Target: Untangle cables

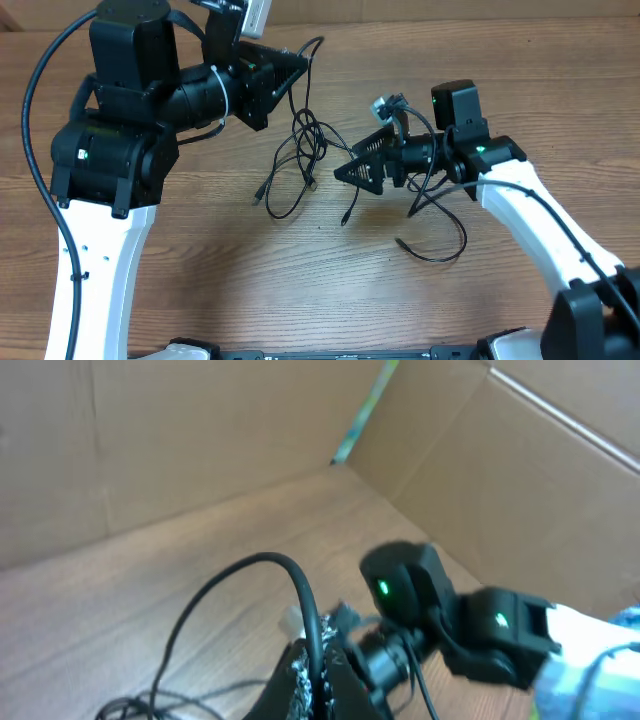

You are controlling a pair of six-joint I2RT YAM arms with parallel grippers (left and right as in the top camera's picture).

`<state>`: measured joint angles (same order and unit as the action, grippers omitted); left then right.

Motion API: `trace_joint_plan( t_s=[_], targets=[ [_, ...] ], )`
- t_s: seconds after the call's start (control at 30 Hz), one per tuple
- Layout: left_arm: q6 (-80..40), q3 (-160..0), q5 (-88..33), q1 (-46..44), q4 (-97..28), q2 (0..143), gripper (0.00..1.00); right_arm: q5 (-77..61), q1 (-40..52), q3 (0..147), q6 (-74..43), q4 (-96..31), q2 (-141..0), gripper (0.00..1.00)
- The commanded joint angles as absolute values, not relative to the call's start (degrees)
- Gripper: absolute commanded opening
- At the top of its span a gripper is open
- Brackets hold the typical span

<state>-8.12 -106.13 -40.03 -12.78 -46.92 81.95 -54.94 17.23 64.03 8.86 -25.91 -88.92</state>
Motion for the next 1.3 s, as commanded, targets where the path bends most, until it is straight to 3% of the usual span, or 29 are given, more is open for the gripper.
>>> trace_joint_plan(
  t_s=[0.0, 0.2, 0.33, 0.83, 0.97, 1.03, 1.07, 1.1, 1.27],
  targets=[
    [-10.66, -107.53, -40.62, -13.06, -44.34, 80.44, 0.04, -45.71, 20.27, 63.77, 11.05, -24.47, -87.18, 1.00],
    [-13.67, -107.53, -41.12, -13.06, -40.49, 80.44, 0.04, -31.44, 26.33, 63.75, 11.00, -16.95, -87.24, 1.00],
    [-13.76, -107.53, -47.79, -13.06, -38.65, 80.44, 0.04, -18.98, 28.91, 63.75, 10.98, -10.48, -87.50, 1.00],
    [-13.76, -107.53, -56.64, -13.04, -36.34, 80.44, 0.04, -14.76, 29.15, 63.75, 7.88, 7.55, -91.70, 1.00],
    [-13.76, -107.53, -57.60, -13.04, -35.07, 80.44, 0.04, -12.73, 28.29, 63.75, 4.25, 8.05, -91.70, 0.60],
    [-13.74, -107.53, -58.11, -13.04, -35.27, 80.44, 0.04, -9.41, 27.42, 63.75, 4.14, 7.11, -91.70, 0.21],
    [-13.72, -107.53, -58.08, -13.04, -35.44, 80.44, 0.04, -7.44, 26.81, 63.75, 2.92, 6.90, -91.68, 0.08],
    [-13.69, -107.53, -58.06, -13.04, -35.57, 80.44, 0.04, -5.85, 26.13, 63.77, 1.34, 6.81, -91.68, 0.04],
    [-12.19, -107.53, -54.08, -13.04, -37.69, 80.44, 0.04, -7.49, 20.99, 63.81, -1.85, 6.52, -88.36, 0.04]
  ],
)
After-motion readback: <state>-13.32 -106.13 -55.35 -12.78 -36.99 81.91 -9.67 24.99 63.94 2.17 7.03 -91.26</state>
